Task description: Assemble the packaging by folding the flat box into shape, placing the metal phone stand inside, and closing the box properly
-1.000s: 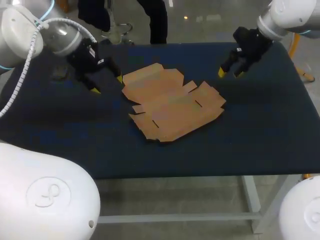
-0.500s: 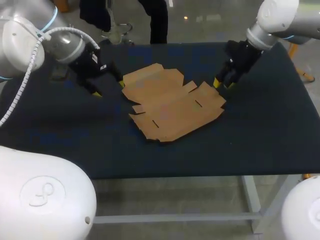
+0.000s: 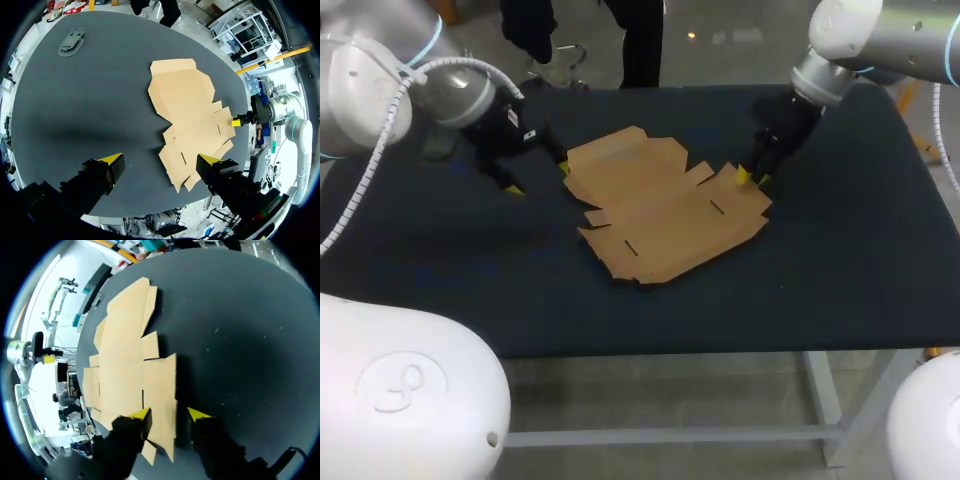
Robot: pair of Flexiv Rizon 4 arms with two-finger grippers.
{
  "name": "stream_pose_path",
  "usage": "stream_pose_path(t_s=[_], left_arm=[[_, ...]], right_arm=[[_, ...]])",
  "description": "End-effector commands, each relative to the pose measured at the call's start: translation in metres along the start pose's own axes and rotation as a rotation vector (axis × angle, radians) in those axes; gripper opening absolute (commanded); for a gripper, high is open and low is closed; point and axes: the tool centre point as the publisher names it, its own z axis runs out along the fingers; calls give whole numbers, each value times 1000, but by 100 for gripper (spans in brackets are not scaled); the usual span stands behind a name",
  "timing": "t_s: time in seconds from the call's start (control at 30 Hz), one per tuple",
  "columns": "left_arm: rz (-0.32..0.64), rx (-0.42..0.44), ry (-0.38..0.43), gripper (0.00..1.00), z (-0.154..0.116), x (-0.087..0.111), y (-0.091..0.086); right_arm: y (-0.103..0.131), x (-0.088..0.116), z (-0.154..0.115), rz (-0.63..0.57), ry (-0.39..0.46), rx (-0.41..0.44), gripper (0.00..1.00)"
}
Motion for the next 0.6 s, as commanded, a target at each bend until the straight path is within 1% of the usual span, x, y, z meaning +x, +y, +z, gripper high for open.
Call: stream_pose_path(t_s=[0.03, 0.1, 0.17, 0.2, 0.23, 0.27, 0.47, 0.6], left_arm=[[-3, 1, -13, 100, -1, 3, 1], [-4, 2, -13, 100, -1, 3, 1], [-5, 4, -13, 100, 0, 3, 1], [-5, 5, -14, 100, 0, 3, 1], [-5, 6, -14, 100, 0, 3, 1], [-5, 7, -14, 100, -1, 3, 1], [-9, 9, -17, 100, -1, 1, 3], [-7, 9, -17, 100, -1, 1, 4]], right_arm=[[8, -4, 6, -4, 40, 219, 47], [9, -3, 8, -5, 42, 226, 44], [10, -2, 10, -1, 45, 228, 34], [10, -2, 11, 7, 51, 221, 25], [10, -1, 12, 21, 49, 212, 11], [11, -1, 13, 31, 44, 206, 0], [9, 4, 14, 96, 38, 148, 0], [5, 12, 10, 127, 61, 92, 0]])
